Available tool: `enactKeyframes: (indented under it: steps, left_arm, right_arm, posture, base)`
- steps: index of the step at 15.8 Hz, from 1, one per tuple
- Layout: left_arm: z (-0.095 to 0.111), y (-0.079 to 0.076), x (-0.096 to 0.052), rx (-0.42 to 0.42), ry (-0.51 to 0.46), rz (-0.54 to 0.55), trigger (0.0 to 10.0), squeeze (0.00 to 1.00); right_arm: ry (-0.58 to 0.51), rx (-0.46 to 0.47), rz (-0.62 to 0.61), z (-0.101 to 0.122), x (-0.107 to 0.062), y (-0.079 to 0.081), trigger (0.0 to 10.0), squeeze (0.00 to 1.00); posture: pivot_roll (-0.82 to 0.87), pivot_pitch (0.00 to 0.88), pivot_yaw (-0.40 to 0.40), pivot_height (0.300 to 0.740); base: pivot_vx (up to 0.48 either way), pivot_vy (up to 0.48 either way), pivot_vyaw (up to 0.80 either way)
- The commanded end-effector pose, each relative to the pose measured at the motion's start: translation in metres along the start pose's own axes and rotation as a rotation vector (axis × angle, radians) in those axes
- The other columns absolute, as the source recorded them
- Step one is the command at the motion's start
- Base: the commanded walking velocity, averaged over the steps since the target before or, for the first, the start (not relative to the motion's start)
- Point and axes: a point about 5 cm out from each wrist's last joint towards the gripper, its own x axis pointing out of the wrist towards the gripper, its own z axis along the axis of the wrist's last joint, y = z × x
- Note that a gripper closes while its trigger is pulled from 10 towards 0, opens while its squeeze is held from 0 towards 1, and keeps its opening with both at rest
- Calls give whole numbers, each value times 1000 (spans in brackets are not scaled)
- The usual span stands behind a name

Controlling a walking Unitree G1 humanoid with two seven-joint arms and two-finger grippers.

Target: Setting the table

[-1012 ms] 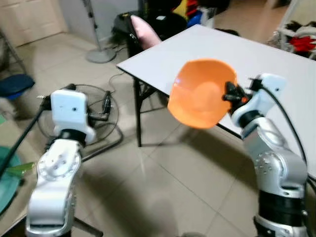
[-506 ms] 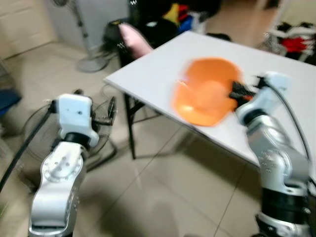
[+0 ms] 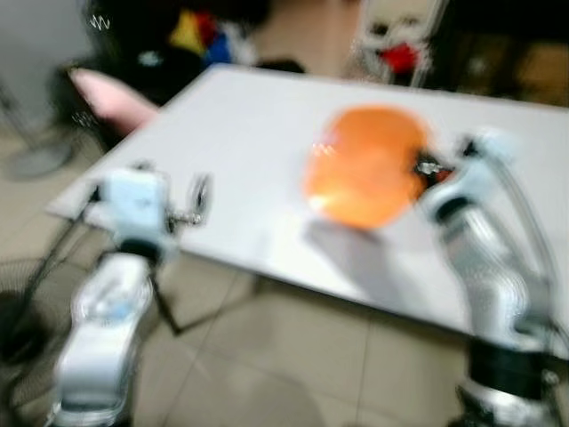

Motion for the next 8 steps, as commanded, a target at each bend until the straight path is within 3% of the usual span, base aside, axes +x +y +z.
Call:
enactKeyframes:
  steps: [1,8]
  left_arm:
    - [-4,9,-2,16,15,30,10000,0]
    - [-10,6,-9,-6,24,26,10000,0]
  right_arm:
    - [-9,33,89,4,1,18,10000,0]
    - [115,181,148,-2,8,21,10000,0]
  posture:
    - [-122,0,19,740]
    - [-117,0,-4,740]
  base:
    - [394,0,0]
    - [390,0,0]
